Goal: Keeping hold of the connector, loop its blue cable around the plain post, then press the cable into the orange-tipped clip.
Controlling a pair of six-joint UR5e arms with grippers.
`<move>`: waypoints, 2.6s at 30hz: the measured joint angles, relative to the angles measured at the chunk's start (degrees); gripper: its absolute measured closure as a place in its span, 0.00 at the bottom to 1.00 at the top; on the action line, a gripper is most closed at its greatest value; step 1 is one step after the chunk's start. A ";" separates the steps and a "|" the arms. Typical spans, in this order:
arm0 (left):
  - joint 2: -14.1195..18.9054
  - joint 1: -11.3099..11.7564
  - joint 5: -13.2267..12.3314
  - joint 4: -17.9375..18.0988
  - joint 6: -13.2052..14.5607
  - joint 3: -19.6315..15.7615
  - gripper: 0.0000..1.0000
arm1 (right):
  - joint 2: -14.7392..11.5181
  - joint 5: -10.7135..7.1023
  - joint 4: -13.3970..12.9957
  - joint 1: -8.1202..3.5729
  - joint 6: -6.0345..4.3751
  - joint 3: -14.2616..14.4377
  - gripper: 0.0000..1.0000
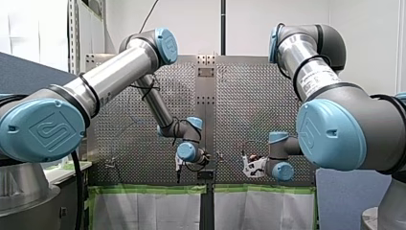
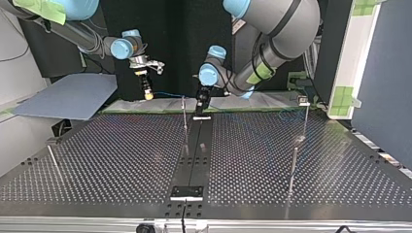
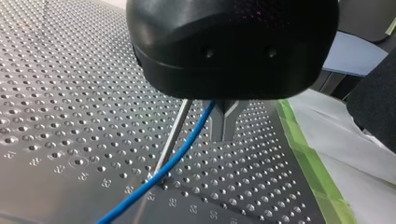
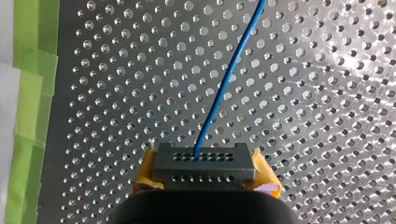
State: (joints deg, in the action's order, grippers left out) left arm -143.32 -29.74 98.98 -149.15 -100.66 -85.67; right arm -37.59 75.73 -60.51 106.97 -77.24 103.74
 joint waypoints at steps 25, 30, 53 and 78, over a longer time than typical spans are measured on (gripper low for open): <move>0.01 1.23 0.10 -1.00 1.78 0.00 0.58 | 0.00 -0.14 0.12 -0.67 0.17 -0.07 1.00; 0.01 1.36 0.21 -1.48 2.50 0.00 0.44 | 0.00 -0.13 0.17 -0.69 0.24 -0.08 1.00; 3.07 -2.17 2.01 0.55 12.94 -6.27 0.00 | 0.00 -0.13 0.34 -0.71 0.41 -0.07 1.00; 5.59 -6.55 0.26 4.20 12.01 -9.22 0.00 | 0.00 -0.13 0.91 -0.70 0.49 -0.07 1.00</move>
State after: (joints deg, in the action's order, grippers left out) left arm -137.73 -36.28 99.24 -144.94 -88.65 -94.89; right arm -37.59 75.60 -59.60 106.27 -76.75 103.68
